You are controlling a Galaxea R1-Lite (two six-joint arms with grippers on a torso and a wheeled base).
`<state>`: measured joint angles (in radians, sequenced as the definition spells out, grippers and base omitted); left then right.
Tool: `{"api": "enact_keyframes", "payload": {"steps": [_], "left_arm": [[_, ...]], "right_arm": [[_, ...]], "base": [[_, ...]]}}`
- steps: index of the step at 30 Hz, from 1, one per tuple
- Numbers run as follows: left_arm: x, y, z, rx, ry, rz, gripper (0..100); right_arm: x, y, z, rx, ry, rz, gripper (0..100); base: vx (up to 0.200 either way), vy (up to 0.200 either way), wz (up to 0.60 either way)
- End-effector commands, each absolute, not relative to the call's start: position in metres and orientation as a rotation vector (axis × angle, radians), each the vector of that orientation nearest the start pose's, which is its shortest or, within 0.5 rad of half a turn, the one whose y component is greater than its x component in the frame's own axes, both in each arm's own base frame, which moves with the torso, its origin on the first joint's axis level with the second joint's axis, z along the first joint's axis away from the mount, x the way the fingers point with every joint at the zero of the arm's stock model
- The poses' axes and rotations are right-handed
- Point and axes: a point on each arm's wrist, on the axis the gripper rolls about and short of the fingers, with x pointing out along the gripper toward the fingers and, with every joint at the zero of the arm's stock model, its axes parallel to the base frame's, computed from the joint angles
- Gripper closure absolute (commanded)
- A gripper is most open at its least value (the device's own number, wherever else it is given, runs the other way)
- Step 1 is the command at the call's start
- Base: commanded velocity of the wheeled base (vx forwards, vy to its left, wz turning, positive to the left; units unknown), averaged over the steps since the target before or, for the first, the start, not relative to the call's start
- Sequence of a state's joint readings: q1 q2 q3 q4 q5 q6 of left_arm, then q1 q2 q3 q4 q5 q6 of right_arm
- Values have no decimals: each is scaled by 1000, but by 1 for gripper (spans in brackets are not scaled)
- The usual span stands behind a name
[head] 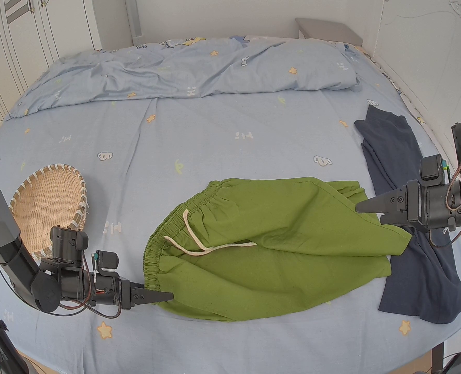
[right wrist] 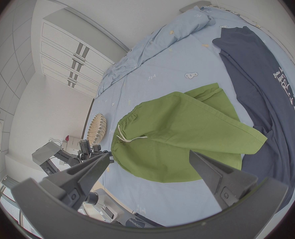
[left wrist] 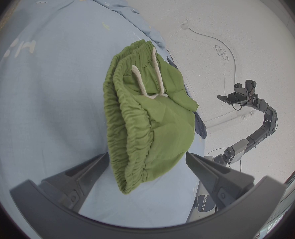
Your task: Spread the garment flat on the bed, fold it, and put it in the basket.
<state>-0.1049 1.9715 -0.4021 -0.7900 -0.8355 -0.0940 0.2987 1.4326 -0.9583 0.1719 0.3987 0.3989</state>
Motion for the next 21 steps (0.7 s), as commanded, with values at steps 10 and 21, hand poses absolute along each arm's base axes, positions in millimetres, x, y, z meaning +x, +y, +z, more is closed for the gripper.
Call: {"api": "enact_keyframes", "payload": {"steps": [10,21], "left_arm": [[262,-42,27,-408,799,-830,100],[251,6,52,-704,807,-582,100]], "right_arm": [[217,76,223,402,788,531,0],[222,76,201,403,884,510,0]], "base": [[0,0,0],[0,0,0]]}}
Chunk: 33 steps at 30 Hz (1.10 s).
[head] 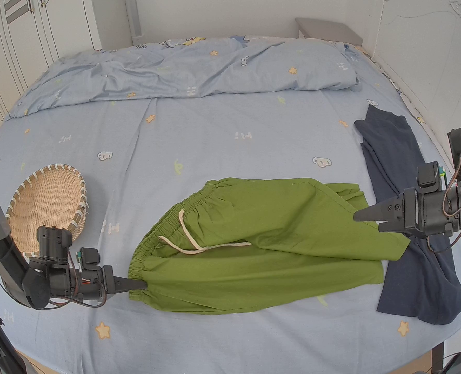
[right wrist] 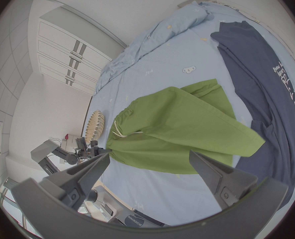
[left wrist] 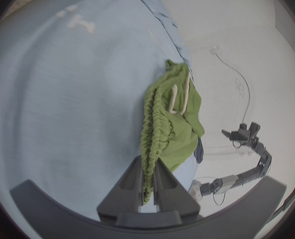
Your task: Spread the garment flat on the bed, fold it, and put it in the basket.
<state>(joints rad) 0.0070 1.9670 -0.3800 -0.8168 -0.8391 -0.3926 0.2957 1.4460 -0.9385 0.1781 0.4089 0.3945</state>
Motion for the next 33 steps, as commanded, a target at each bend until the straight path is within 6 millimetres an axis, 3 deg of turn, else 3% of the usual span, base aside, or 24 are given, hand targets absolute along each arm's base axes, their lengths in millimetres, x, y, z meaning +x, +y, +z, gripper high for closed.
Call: {"api": "enact_keyframes", "payload": {"steps": [1,9,19,28,33], "left_arm": [[251,10,54,-711,806,-566,100],[251,13,55,-661,794,-576,100],[255,14,57,-657,778,-577,100],[255,13,57,-654,779,-582,100],[255,12,57,-653,782,-584,100]], "right_arm": [[222,75,196,404,903,503,0],[217,50,156,500,1045,487,0],[222,25,101,468,1182,491,0],[230,25,75,457,1160,495,0],[234,25,73,452,1135,502,0]], "base": [[0,0,0],[0,0,0],[0,0,0],[0,0,0],[0,0,0]]}}
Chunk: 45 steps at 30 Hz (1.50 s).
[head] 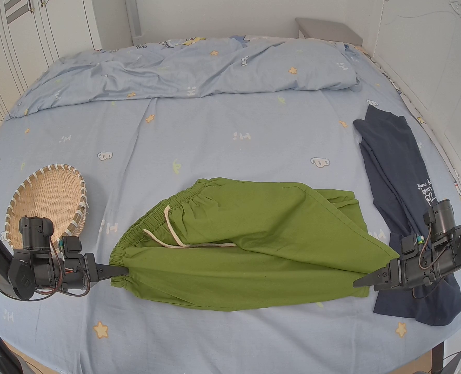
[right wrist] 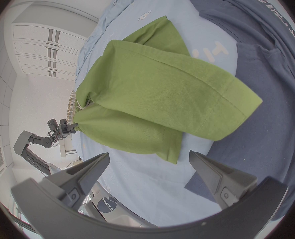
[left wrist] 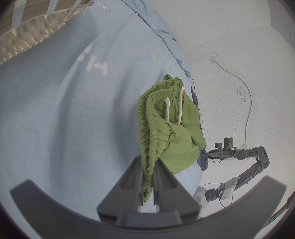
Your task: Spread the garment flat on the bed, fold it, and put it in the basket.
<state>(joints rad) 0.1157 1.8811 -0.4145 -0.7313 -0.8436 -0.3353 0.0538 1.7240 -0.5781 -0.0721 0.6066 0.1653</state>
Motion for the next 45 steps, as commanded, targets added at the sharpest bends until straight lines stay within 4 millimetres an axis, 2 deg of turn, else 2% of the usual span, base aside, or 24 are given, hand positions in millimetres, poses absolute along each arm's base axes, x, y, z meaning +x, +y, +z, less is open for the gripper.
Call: {"api": "enact_keyframes", "payload": {"steps": [1,24,25,38,41,45], "left_arm": [[255,12,57,-653,782,-584,100],[257,13,56,-652,777,-583,100],[257,13,56,-652,777,-583,100],[256,14,56,-655,780,-579,100],[245,16,55,-685,828,-554,100],[231,22,65,-708,853,-513,100]], "right_arm": [[234,26,72,453,1134,504,0],[253,35,52,445,1140,529,0],[253,35,52,444,1138,528,100],[254,32,50,451,1132,520,100],[247,33,60,441,1112,533,100],[233,34,71,436,1115,544,100]], "base": [[0,0,0],[0,0,0],[0,0,0],[0,0,0],[0,0,0],[0,0,0]]}}
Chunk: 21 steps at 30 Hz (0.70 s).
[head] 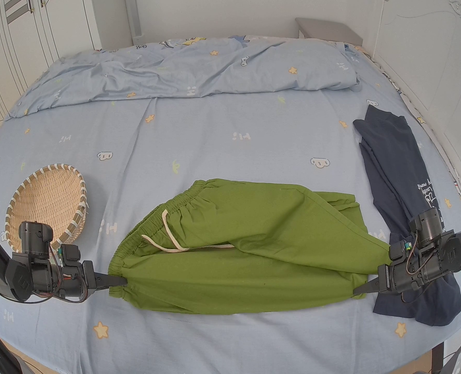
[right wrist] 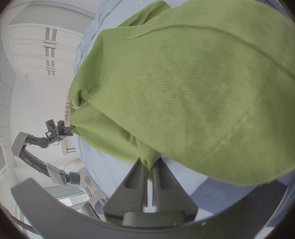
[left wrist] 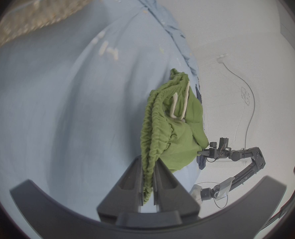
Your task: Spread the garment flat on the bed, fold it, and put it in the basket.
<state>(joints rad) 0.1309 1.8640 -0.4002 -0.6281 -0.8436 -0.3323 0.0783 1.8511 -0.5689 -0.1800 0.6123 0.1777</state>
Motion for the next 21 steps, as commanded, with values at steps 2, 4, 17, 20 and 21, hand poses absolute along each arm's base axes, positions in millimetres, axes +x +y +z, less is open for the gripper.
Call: {"api": "enact_keyframes", "payload": {"steps": [2,4,17,20,21], "left_arm": [[231,22,65,-708,853,-513,100],[219,33,71,-689,864,-480,100],[162,42,50,-620,1015,-470,100],[155,39,48,-623,1029,-469,100],[154,38,47,-623,1033,-471,100]], "right_arm": [[233,34,71,436,1115,544,100],[223,34,80,434,1140,544,100],[185,30,57,389,1306,555,100],[183,30,55,394,1318,558,100],[183,30,55,394,1318,558,100]], "base": [[0,0,0],[0,0,0],[0,0,0],[0,0,0],[0,0,0]]}}
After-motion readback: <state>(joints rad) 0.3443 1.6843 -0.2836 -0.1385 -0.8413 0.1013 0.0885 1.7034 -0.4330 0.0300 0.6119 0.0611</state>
